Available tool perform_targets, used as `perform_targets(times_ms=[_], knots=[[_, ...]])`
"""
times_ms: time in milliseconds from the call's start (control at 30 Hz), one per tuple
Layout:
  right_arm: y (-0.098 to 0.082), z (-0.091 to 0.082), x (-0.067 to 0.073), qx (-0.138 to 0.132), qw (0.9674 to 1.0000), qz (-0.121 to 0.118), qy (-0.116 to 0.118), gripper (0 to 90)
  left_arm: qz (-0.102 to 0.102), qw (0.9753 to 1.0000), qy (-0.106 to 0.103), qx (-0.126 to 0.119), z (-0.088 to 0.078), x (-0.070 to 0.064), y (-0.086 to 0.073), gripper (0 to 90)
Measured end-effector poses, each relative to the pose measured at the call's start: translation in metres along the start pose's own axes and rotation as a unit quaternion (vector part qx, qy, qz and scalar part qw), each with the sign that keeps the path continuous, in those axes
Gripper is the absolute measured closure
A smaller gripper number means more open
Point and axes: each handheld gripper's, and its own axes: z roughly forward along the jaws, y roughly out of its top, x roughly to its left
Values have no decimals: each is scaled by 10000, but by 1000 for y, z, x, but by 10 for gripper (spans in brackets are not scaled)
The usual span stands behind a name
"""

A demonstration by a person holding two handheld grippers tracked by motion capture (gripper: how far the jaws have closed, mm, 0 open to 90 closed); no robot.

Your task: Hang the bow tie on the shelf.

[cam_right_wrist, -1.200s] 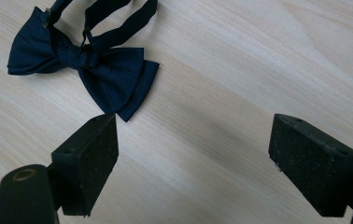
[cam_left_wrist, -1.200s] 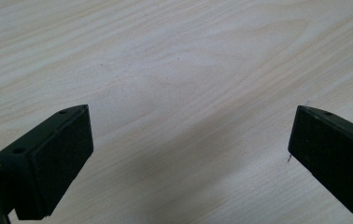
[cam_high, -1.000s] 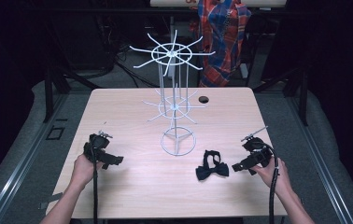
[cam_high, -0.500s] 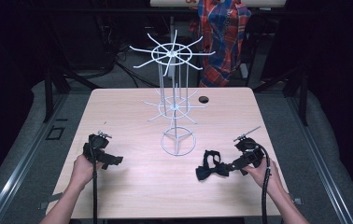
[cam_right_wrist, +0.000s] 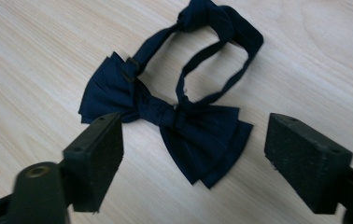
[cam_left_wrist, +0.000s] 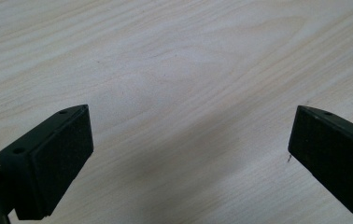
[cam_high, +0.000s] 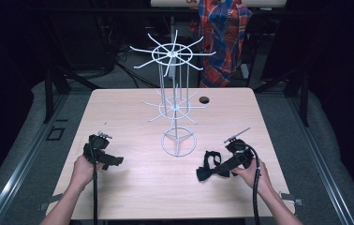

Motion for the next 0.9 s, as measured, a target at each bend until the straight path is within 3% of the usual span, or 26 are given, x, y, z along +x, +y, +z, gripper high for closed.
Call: perform_targets(times_ms=[67,100,133,200,300,333,367,400,433,467,533,567,700,733,900], knots=[[2,3,2,5,10000,-9,-22,238,-18,10000,10,20,0,0,0,1],[2,7,4,-152,9998,125,-17,257,-22,10000,14,24,1,0,0,1],[4,7,4,-64,10000,62,0,275,-20,10000,17,28,0,0,0,1],[7,7,7,25,9998,126,-183,333,-11,10000,26,27,0,0,0,1],[7,13,8,-46,9994,313,-156,390,-12,10000,27,38,1,-1,0,1],[9,11,4,223,9995,72,-234,403,-3,10000,20,51,0,-1,0,1],[7,15,7,-21,9991,355,-242,417,-2,10000,17,50,0,-1,0,1],[8,13,3,139,9994,193,-255,435,23,10000,25,41,0,-1,0,1],[6,19,7,-234,9981,538,-193,451,28,10000,27,47,1,-1,1,1],[8,16,3,75,9990,299,-327,455,25,10000,33,46,1,-1,1,1],[7,17,2,86,9991,339,-257,457,27,10000,23,64,1,-1,1,1],[8,18,3,-42,9989,427,-203,481,39,10000,27,69,1,-2,1,1],[8,19,4,-124,9987,456,-183,527,40,9999,31,87,2,-2,1,1],[9,18,2,-35,9991,362,-211,534,30,9999,30,96,2,-2,1,1],[10,21,0,-169,9986,481,-156,556,46,9999,22,101,2,-3,1,1]])
